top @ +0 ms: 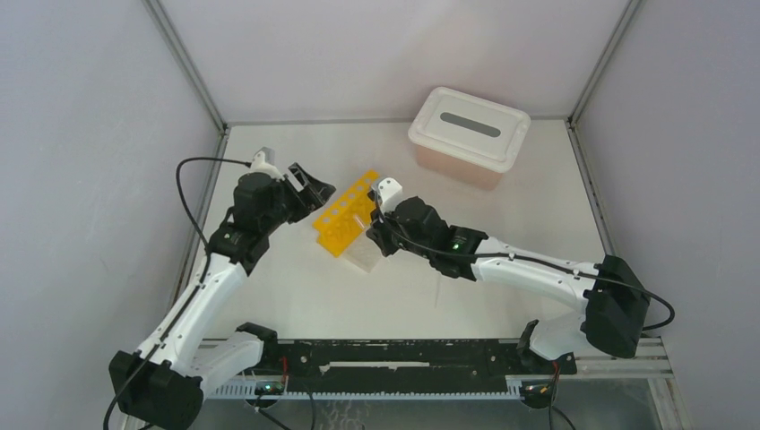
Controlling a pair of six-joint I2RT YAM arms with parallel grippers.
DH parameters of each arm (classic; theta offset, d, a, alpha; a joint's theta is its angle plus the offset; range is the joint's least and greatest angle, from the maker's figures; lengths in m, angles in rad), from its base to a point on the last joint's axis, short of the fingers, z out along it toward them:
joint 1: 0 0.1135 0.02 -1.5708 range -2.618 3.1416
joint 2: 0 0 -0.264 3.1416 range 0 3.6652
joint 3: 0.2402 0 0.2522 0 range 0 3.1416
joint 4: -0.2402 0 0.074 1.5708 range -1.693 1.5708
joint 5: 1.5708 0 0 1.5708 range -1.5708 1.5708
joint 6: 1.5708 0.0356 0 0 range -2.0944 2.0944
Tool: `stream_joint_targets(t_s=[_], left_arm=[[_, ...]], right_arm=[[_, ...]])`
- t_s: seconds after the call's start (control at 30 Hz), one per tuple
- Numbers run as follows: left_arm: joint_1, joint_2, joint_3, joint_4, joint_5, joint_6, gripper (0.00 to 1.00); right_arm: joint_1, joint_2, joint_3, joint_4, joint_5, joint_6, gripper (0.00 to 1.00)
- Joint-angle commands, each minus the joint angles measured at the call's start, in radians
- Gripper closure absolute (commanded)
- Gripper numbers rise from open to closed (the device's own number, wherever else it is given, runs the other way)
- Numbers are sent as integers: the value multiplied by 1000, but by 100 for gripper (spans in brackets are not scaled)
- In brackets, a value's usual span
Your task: Organize the chemistry lab equipment
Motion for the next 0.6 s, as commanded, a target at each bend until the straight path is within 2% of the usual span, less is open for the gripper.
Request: stream_joint_targets(t_s=[0.0, 0.37, 0.57], left_arm=[[0, 51, 94, -25, 194, 52, 21], [-10, 75, 119, -45, 339, 73, 25], [-10, 61, 133, -79, 364, 92, 35]], right_arm=[[23, -8, 71, 69, -42, -49, 100], [22, 62, 154, 68, -90, -72, 100], [20, 86, 179, 68, -101, -79, 100]])
